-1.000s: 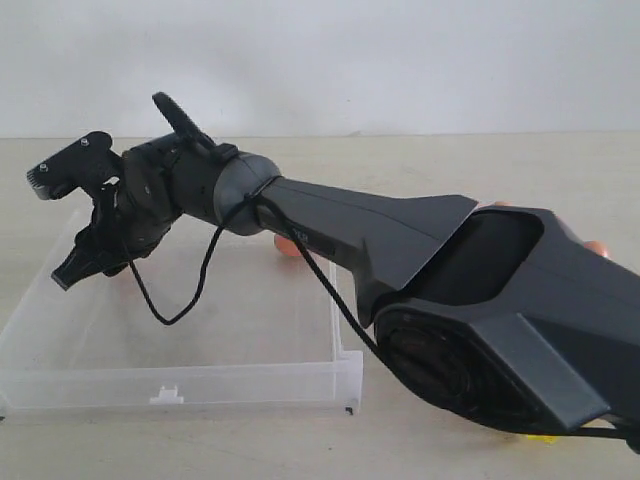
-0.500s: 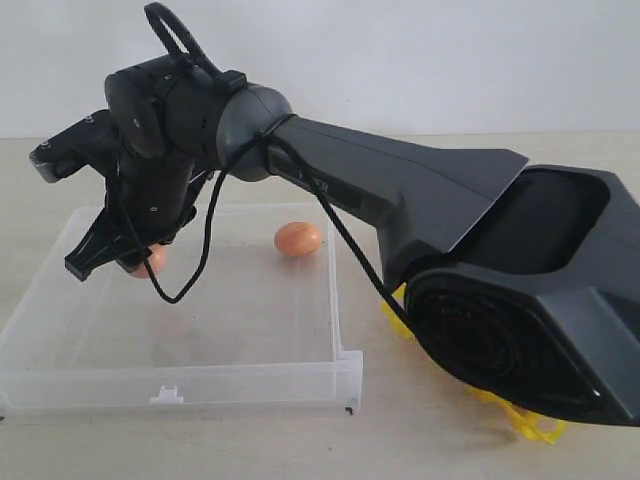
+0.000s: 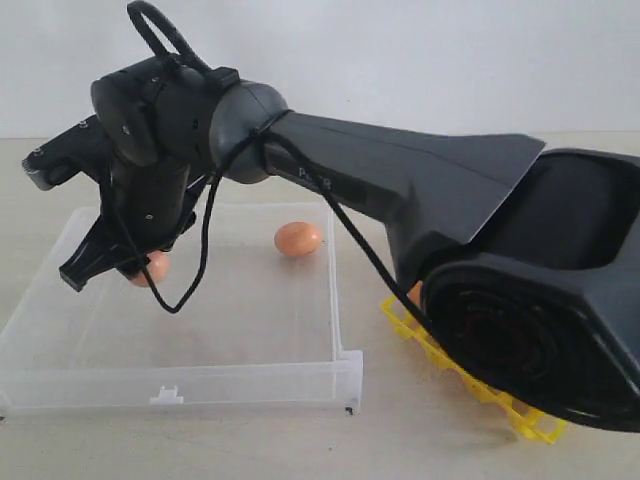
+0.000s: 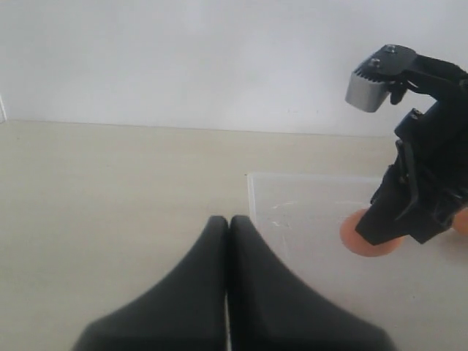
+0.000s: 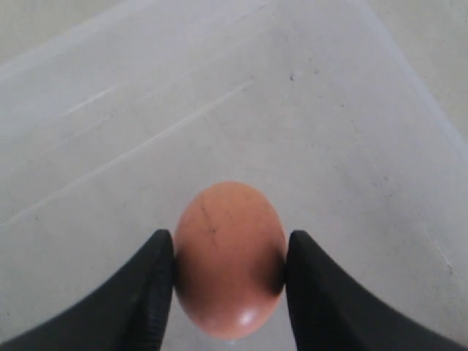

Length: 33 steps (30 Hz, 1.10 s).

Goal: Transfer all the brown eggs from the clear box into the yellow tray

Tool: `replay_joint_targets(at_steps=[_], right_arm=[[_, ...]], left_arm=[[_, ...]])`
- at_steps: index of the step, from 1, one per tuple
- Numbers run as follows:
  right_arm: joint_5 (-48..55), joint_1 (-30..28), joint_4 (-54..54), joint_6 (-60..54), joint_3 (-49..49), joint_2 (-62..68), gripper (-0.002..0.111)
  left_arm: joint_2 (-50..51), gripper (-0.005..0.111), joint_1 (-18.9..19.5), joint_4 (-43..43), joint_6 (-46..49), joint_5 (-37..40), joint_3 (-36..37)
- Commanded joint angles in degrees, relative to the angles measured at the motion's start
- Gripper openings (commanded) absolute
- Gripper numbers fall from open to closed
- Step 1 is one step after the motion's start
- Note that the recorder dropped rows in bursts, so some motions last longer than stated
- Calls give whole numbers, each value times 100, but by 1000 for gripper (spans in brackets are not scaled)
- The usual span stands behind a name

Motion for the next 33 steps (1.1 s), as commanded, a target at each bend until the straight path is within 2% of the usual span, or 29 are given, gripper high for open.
replay_joint_targets(at_steps=[1,3,6,10,12,17,26,33], right_arm=[[-734,6,-303,179,1173,-735,3],[-1480,-28,-313,338,1990,-1181,3],[-3669,-125,-327,868,3884,-2130,3],[-5075,-251,-327,1695,5462,-2657,3],[-5405,-251,-327,1638,5741,-2768,3],[-5378,-266,-327,1994,5766,-2768,3],[-4358,-266,-327,1998,5766,-2730,3],[-4268,-266,-327,1998,5754,-2706,3]], left_arm=[[17,-4,5,12,3,0,17],[17,-4,5,12,3,0,17],[17,-4,5,12,3,0,17],[17,-4,5,12,3,0,17],[17,-4,5,12,3,0,17],[17,-4,5,12,3,0,17],[17,-4,5,12,3,0,17],[17,-4,5,12,3,0,17]])
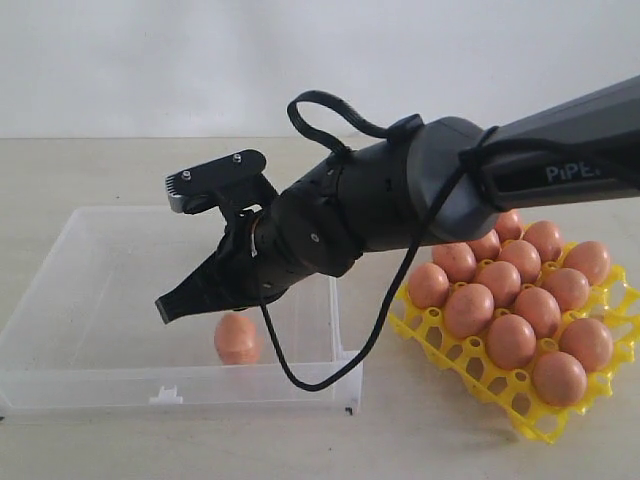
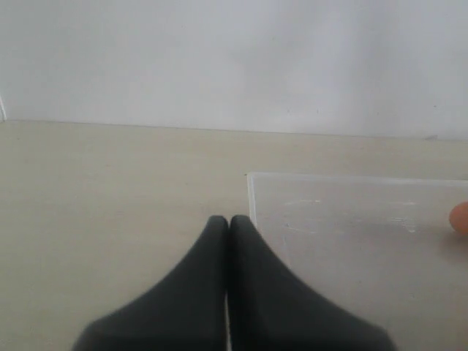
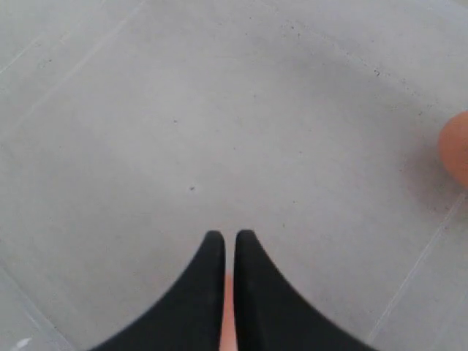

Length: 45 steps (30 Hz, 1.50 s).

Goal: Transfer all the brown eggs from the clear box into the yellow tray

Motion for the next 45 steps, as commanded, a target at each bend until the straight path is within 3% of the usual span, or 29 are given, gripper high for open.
replay_joint_targets(at_steps=[1,4,7,9,14,18,23,31,45], right_arm=[[27,-18,-39,-16,-12,-43,3],[123,-18,-39,-28,-21,-43,14],[798,-18,92,-41,-253,-55,48],[1367,-18,92,-41,-505,-55,57],[2229,6,288,-417,-1290,-55,57],[2256,6,1131,-138,-1739,-44,57],[1965,6,1247,985,-1793,-33,57],[2886,6,1058,950,-1793,211,57],[3421,203,724,-1382,-2154,468,57]], left_arm=[[17,-4,5,12,3,0,17],[17,-4,5,12,3,0,17],[17,-4,5,12,3,0,17],[17,-4,5,12,3,0,17],[17,-4,5,12,3,0,17],[17,-4,5,12,3,0,17],[17,-4,5,12,3,0,17],[17,-4,5,12,3,0,17],[17,-4,5,12,3,0,17]])
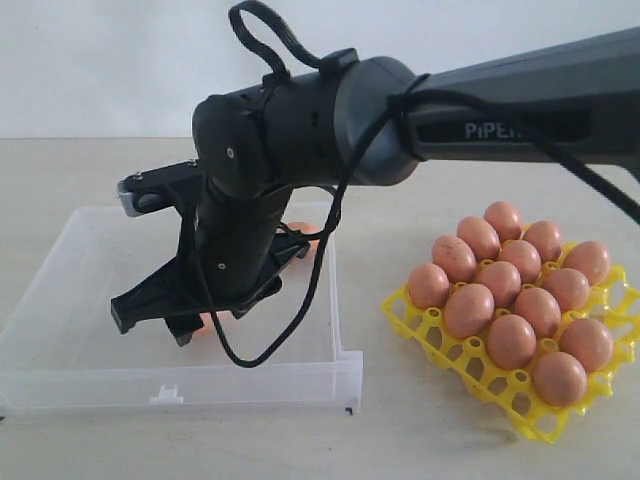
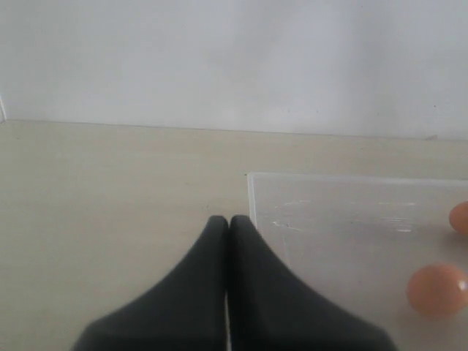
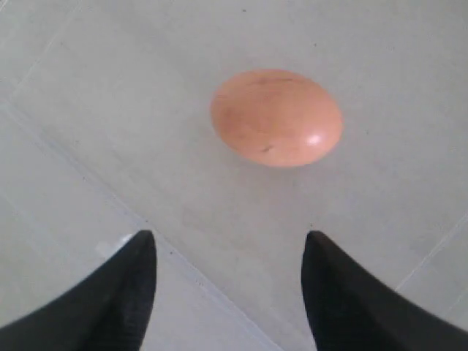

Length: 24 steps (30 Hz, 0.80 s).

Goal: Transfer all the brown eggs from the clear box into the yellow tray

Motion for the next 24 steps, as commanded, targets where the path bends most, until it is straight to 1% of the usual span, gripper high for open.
replay_joint_targets(at_steps=[1,3,5,6,9,13,15,24], right_arm=[[245,64,-484,-1212,-364,-5,57],[429,135,-557,-2485,-533,-5,57],[471,178,-583,-3545,-598,-5,57],[445,178,-583,-3884,-598,-5,57],[197,178,-583,-4168,-598,32,57],[-100,178,-583,-5221,-598,75,57],[-319,178,-583,-5442,-598,75,57],[-857,178,-366,-5275,-598,75,57]], left_arm=[[17,-4,5,12,3,0,17],[17,-4,5,12,3,0,17],[17,-4,5,12,3,0,17],[17,-4,5,12,3,0,17],[17,-4,5,12,3,0,17],[17,-4,5,12,3,0,17],[17,-4,5,12,3,0,17],[17,-4,5,12,3,0,17]])
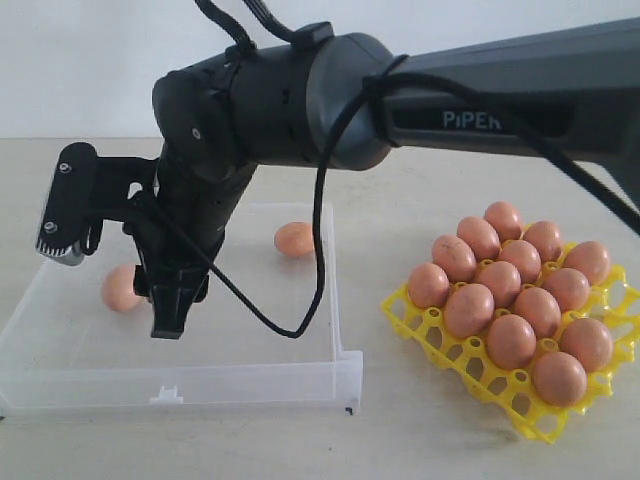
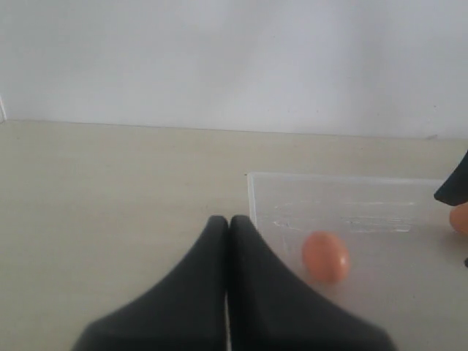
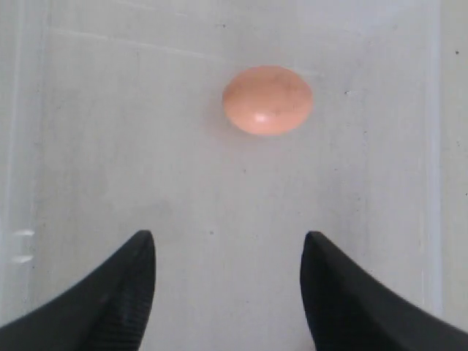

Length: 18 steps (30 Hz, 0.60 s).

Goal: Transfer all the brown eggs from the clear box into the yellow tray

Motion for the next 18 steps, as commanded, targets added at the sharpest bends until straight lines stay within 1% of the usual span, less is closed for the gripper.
replay_joint_targets(at_steps=[1,2,4,6,7,10,13,15,18], right_arm=[[-319,2,250,43,-29,-28,57],[-427,2,321,271,-29,-28,57],[-706,2,331,1109,-29,-28,57],[-1031,2,331,2625,-29,-28,57],[-1173,2,331,3555,-29,-28,57],[-1461,2,331,5184,-29,39,57],[-1501,2,422,6065,-41,179,57],[-1434,2,490,6432,-64,285,57],[-1314,2,957,7096,-182,480,57]], left_arm=[[17,-4,5,12,3,0,17],[17,-4,5,12,3,0,17],[17,-4,5,12,3,0,17],[17,-4,5,12,3,0,17],[17,-4,5,12,3,0,17],[17,-4,5,12,3,0,17],[17,-4,5,12,3,0,17],[17,-4,5,12,3,0,17],[17,-4,5,12,3,0,17]])
